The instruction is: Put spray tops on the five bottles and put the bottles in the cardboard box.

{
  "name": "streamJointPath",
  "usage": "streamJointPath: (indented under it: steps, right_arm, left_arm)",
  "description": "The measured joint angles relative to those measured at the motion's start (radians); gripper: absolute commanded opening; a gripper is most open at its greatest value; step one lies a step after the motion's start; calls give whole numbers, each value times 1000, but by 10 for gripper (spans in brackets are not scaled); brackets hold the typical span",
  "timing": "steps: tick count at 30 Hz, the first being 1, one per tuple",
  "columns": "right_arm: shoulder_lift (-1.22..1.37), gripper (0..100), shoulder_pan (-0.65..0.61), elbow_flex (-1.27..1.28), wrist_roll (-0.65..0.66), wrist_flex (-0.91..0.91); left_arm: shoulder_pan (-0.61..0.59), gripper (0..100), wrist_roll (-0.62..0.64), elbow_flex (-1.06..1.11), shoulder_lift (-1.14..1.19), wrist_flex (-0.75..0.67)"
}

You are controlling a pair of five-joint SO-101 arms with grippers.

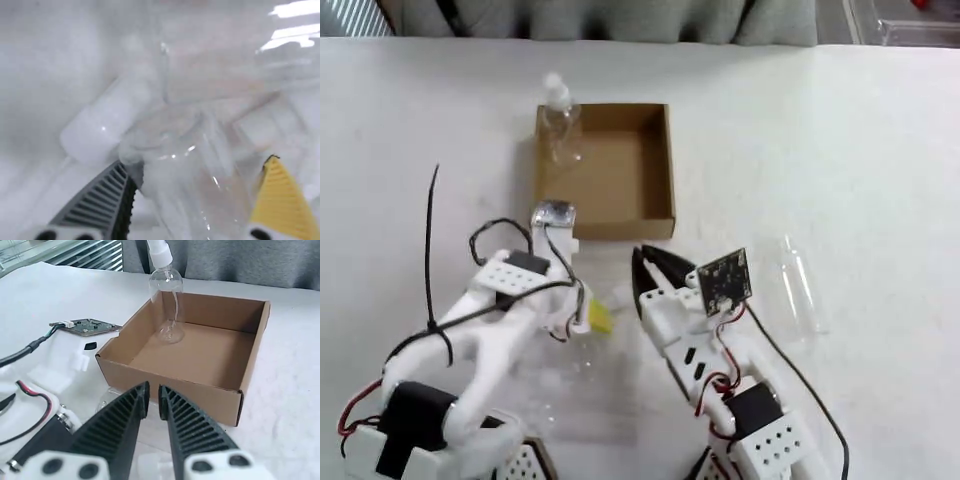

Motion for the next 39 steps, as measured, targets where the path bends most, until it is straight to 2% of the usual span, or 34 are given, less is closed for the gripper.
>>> streamJointPath:
  steps: [2,5,8,12,24,33,39]
  right_arm:
    - [0,16,0,0,0,0]
    - [0,16,0,0,0,0]
    - [0,16,0,0,0,0]
    - [0,16,0,0,0,0]
    - [0,16,0,0,0,0]
    - [0,16,0,0,0,0]
    - [0,16,0,0,0,0]
  left_arm:
    - [0,205,2,0,0,0]
    - [3,4,3,-5,0,-2]
    - [8,68,3,-8,0,-8]
    - [-8,20,2,-35,3,-9]
    - [-305,21,2,-180,3,2]
    - [-428,21,0,-318,5,233]
    - [-606,21,0,-394,6,247]
